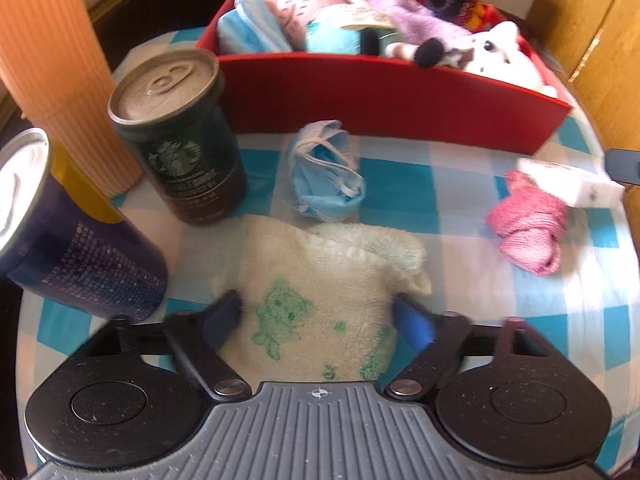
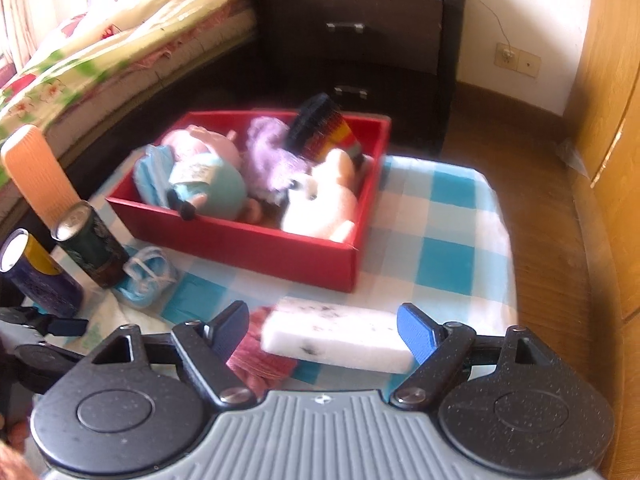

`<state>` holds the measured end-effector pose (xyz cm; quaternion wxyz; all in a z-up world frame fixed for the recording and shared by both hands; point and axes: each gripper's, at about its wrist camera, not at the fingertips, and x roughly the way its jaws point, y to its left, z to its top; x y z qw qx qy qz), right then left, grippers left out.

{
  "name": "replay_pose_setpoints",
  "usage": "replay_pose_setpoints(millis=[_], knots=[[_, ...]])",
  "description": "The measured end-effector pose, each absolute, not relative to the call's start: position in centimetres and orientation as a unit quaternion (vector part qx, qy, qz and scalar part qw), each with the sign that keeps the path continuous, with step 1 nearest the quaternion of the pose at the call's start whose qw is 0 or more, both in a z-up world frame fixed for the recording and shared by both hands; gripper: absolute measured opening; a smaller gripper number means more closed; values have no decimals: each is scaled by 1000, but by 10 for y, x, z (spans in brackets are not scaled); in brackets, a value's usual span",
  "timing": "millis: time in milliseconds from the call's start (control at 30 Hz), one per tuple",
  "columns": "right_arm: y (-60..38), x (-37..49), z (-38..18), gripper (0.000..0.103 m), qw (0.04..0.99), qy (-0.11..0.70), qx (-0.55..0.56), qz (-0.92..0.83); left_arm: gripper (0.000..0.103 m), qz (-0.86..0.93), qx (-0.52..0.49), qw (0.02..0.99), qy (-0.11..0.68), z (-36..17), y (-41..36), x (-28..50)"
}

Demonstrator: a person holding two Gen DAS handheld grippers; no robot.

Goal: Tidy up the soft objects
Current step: 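Grasp the white towel with the left while the right grasps the white foam block, then carry the towel with the left while the right brings the foam block over the box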

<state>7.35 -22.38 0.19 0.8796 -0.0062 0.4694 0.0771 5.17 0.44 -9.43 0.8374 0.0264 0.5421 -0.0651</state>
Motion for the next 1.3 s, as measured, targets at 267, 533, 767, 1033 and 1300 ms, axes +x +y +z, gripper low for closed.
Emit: replay_pose_setpoints(millis=[267, 533, 767, 1033, 1300], knots=[[-238, 71, -2, 62, 876, 471, -81, 63, 30, -101, -10, 837, 538, -78, 14, 42], [-212, 61, -22, 62, 856, 461, -201, 122, 31, -117, -27, 832, 541, -75, 10, 45], [-194, 76, -53, 53, 838, 443, -292, 127, 34, -125, -31, 827, 547, -77, 8, 47], [-218, 95, -44, 16, 842, 507, -137, 124, 36, -132, -32, 828, 545, -75, 6, 50], [-230, 80, -25, 15, 840, 521, -27, 148, 38, -134, -34, 830, 541, -71, 2, 47]])
